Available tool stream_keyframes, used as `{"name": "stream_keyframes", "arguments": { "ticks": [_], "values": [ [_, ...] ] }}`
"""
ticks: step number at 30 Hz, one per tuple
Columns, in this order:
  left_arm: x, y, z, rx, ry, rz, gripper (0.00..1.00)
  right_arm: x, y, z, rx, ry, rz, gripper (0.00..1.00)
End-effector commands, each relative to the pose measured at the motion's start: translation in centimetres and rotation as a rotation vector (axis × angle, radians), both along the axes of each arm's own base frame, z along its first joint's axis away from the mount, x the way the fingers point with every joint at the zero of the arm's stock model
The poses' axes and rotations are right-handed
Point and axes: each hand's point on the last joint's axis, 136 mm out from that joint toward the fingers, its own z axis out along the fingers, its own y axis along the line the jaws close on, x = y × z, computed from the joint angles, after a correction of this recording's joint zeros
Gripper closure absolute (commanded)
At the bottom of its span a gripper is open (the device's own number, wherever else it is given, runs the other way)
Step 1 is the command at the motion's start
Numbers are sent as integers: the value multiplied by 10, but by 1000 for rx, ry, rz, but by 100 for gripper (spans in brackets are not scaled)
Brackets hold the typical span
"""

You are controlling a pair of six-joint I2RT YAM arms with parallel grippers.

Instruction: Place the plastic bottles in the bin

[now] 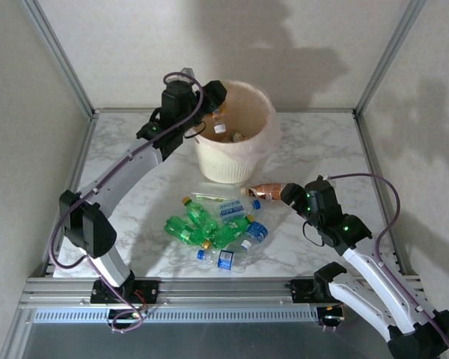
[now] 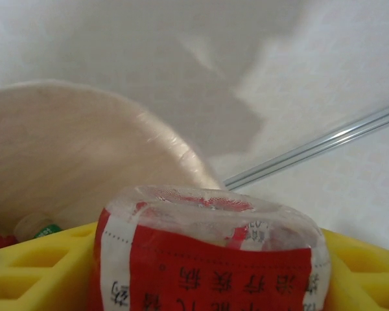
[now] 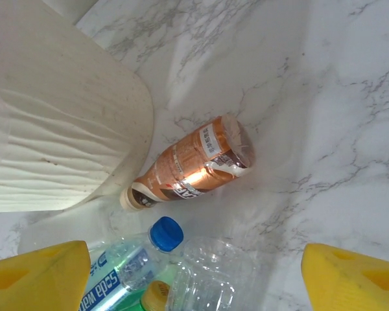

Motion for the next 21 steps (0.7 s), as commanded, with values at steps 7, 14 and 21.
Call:
{"name": "stream_keyframes", "arguments": {
  "ticks": [7,14,21],
  "values": [
    [-8,-5,25,2,-59,-30,24,1,-5,10,-9,-8,-24,14],
    [-15,-2,37,-2,-77,-32,22,3,-4,12,-12,-9,-25,13],
    [-32,10,52,14,-112,-22,19,4,-3,7,-13,3,-24,12]
  ]
}}
